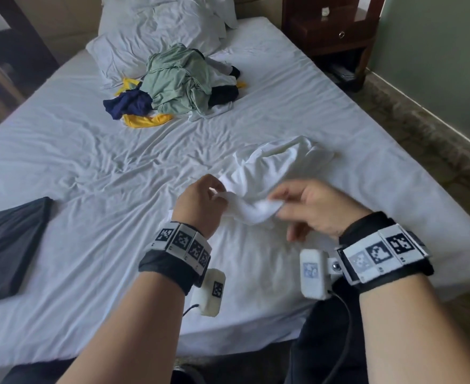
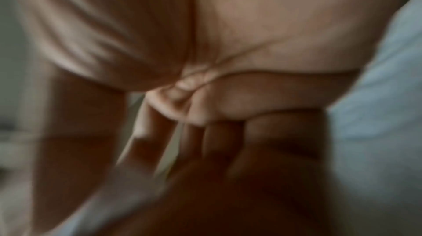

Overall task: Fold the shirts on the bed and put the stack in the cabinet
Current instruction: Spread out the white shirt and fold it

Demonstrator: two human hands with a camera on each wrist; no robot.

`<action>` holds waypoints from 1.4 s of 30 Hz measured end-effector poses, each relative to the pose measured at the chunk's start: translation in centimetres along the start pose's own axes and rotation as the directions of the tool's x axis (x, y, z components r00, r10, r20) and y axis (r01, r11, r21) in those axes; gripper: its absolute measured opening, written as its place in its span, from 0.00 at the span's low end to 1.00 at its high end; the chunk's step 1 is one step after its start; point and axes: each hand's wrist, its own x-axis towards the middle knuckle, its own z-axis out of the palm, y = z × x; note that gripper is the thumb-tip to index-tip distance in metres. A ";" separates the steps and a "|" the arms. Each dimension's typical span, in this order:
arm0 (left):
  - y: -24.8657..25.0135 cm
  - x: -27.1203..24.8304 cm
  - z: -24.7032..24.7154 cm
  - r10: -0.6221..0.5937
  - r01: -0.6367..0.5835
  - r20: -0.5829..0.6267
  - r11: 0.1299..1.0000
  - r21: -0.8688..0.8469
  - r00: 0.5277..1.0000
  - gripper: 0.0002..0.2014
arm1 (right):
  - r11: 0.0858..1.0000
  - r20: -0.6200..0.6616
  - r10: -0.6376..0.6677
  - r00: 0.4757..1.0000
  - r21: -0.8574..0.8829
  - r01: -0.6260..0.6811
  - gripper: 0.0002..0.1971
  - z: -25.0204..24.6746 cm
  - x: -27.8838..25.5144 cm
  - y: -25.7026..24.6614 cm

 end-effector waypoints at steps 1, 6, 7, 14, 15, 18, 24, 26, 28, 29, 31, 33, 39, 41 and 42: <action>-0.4 0.0 -0.1 -0.045 0.046 -0.027 0.999 0.003 0.999 0.06 | 0.980 0.160 0.147 0.976 -0.156 -0.123 0.08 0.3 -0.2 0.2; -2.2 0.3 -1.2 -0.168 0.166 -0.043 0.984 -0.057 0.985 0.06 | 0.933 0.054 0.267 0.962 -0.265 -0.244 0.09 0.7 0.7 1.0; -2.4 0.2 -1.4 -0.199 0.195 -0.036 0.976 -0.100 0.979 0.06 | 0.945 -0.073 0.209 0.975 -0.243 -0.221 0.08 0.4 1.1 1.2; -2.3 -0.8 -2.0 -0.242 0.252 0.082 0.844 -0.474 0.967 0.11 | 0.966 -0.454 0.005 0.891 -0.227 -0.121 0.06 -0.2 2.9 2.4; -2.1 -0.9 -1.9 -0.208 0.223 0.085 0.842 -0.492 0.974 0.11 | 0.975 -0.435 -0.012 0.900 -0.206 -0.087 0.05 0.0 3.2 2.4; -0.6 -1.3 -1.7 -0.038 0.108 0.139 0.833 -0.542 0.990 0.12 | 0.983 -0.194 -0.083 0.977 -0.179 0.048 0.18 0.9 3.2 1.8; 3.4 -0.1 -4.2 0.058 -0.010 0.085 0.875 -0.484 0.995 0.07 | 0.928 0.003 -0.101 0.995 -0.359 0.095 0.41 4.6 3.2 0.6; 4.8 0.5 -6.4 0.042 -0.044 -0.013 0.913 -0.407 0.999 0.06 | 0.862 -0.066 -0.125 0.990 -0.501 0.075 0.33 3.8 3.3 -1.5; 5.9 1.1 -9.1 0.069 -0.101 -0.122 0.953 -0.284 0.990 0.04 | 0.820 -0.133 -0.157 0.978 -0.570 0.054 0.33 2.3 2.8 -4.9; 6.4 1.3 -10.6 0.089 -0.129 -0.165 0.959 -0.253 0.982 0.04 | 0.785 -0.165 -0.179 0.970 -0.619 0.040 0.33 1.4 2.5 -6.9; 7.3 1.9 -13.8 0.119 -0.178 -0.234 0.951 -0.251 0.965 0.06 | 0.687 -0.205 -0.270 0.941 -0.725 0.039 0.23 -0.2 2.1 -11.6; 8.1 2.2 -16.8 0.111 -0.194 -0.280 0.937 -0.291 0.954 0.08 | 0.546 -0.236 -0.377 0.895 -0.838 0.009 0.04 -1.1 1.2 -16.5; 10.6 0.3 -24.9 0.120 -0.260 -0.354 0.888 -0.379 0.928 0.08 | 0.409 -0.319 -0.643 0.697 -0.912 -0.040 0.12 -0.1 -2.8 -29.0; 11.5 -0.7 -27.7 0.137 -0.306 -0.427 0.882 -0.358 0.894 0.09 | 0.428 -0.312 -0.695 0.647 -0.903 0.024 0.11 1.3 -4.2 -31.7; 11.8 -1.2 -28.9 0.139 -0.325 -0.467 0.880 -0.345 0.873 0.10 | 0.458 -0.315 -0.712 0.628 -0.886 0.075 0.11 2.0 -4.7 -32.6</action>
